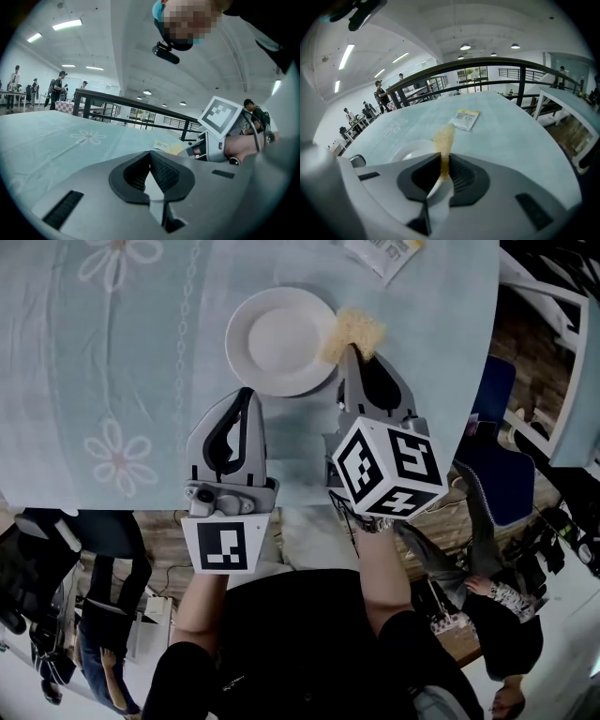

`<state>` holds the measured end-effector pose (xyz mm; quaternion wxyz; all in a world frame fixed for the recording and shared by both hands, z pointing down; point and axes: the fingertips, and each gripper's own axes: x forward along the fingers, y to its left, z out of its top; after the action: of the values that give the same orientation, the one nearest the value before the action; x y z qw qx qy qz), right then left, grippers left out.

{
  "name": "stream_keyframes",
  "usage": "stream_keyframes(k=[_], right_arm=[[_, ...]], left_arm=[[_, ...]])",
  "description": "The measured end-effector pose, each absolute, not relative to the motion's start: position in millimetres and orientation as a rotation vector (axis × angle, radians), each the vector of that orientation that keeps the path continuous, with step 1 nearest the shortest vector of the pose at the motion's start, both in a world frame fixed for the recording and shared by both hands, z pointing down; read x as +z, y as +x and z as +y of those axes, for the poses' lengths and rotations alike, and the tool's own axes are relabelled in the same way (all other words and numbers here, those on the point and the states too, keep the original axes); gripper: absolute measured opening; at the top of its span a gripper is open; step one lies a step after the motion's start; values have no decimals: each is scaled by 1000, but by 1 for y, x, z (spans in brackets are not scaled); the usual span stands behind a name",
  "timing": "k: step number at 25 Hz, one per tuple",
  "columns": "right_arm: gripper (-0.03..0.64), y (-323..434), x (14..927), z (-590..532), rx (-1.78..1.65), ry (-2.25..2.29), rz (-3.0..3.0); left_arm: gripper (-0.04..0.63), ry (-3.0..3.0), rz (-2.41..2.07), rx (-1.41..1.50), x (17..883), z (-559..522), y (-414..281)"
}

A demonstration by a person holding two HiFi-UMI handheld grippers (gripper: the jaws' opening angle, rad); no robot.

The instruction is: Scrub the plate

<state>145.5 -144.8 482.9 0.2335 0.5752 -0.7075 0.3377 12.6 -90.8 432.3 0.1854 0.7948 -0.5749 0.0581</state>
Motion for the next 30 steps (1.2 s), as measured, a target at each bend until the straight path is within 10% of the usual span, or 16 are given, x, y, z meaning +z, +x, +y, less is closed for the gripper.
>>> stream_keyframes(k=[30], right_arm=[[52, 22, 492, -112, 1188, 1213, -2141]], left_arm=[[12, 2164, -1711, 174, 436, -79, -23]])
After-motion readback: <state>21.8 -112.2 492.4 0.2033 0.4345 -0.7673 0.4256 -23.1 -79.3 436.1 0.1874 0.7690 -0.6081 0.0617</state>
